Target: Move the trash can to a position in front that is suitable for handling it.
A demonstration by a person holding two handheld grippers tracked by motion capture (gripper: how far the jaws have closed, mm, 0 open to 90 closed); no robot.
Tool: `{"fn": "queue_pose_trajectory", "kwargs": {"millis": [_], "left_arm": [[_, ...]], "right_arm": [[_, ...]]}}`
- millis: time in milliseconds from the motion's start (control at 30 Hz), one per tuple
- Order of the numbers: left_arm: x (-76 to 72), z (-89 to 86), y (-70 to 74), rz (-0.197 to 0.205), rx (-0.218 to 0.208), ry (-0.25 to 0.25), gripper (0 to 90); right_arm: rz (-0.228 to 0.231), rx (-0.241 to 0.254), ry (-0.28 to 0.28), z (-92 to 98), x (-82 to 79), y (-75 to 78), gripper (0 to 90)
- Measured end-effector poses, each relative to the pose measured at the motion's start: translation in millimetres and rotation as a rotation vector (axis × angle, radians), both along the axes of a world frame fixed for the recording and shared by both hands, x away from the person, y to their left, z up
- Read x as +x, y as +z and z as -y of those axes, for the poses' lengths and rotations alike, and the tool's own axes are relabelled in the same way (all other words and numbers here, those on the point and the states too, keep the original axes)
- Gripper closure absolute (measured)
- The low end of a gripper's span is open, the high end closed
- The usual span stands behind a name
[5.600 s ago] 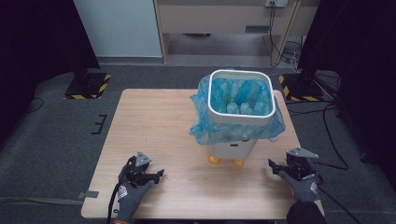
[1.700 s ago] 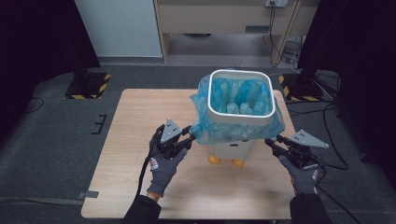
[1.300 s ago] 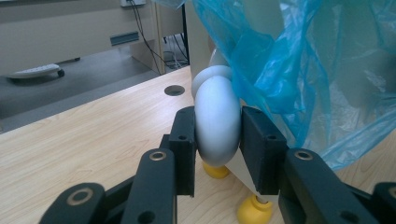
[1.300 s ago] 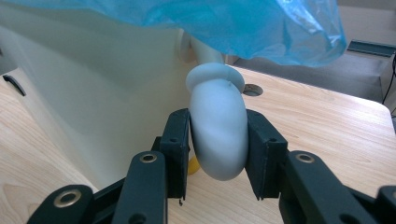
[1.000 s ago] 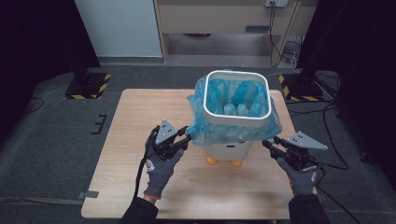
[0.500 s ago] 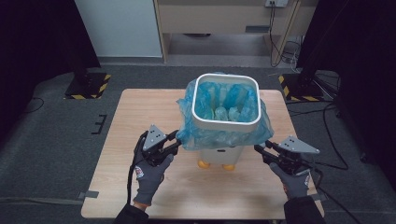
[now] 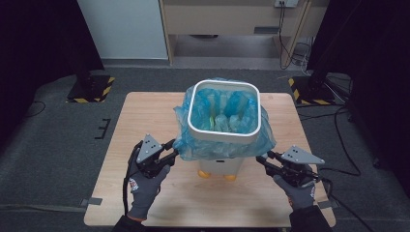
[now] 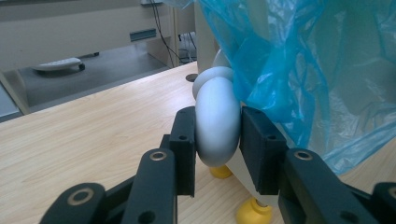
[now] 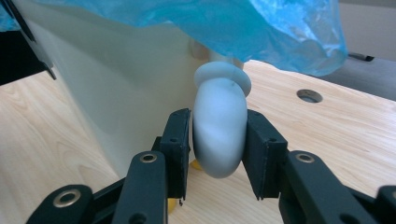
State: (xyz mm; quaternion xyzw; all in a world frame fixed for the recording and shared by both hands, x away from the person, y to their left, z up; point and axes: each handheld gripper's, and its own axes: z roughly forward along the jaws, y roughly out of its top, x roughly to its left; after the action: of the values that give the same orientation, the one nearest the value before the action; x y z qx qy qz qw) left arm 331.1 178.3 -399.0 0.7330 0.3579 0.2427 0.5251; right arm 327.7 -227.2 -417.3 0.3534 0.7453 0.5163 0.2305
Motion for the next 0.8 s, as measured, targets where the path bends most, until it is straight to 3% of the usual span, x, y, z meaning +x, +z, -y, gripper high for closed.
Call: {"fn": "queue_pose_trajectory", "kwargs": {"millis": [367, 800], "left_arm": [[-13.6, -14.0, -0.1, -0.002, -0.002, 0.010, 66.6], [-14.7, -29.7, -0.1, -0.017, -0.028, 0.038, 66.1]], "right_arm": [[-0.003, 0.014, 0.043, -11.2, -9.6, -0.1, 64.0], [0.006, -0.007, 0.087, -25.9, -17.4, 0.7, 63.5]]}}
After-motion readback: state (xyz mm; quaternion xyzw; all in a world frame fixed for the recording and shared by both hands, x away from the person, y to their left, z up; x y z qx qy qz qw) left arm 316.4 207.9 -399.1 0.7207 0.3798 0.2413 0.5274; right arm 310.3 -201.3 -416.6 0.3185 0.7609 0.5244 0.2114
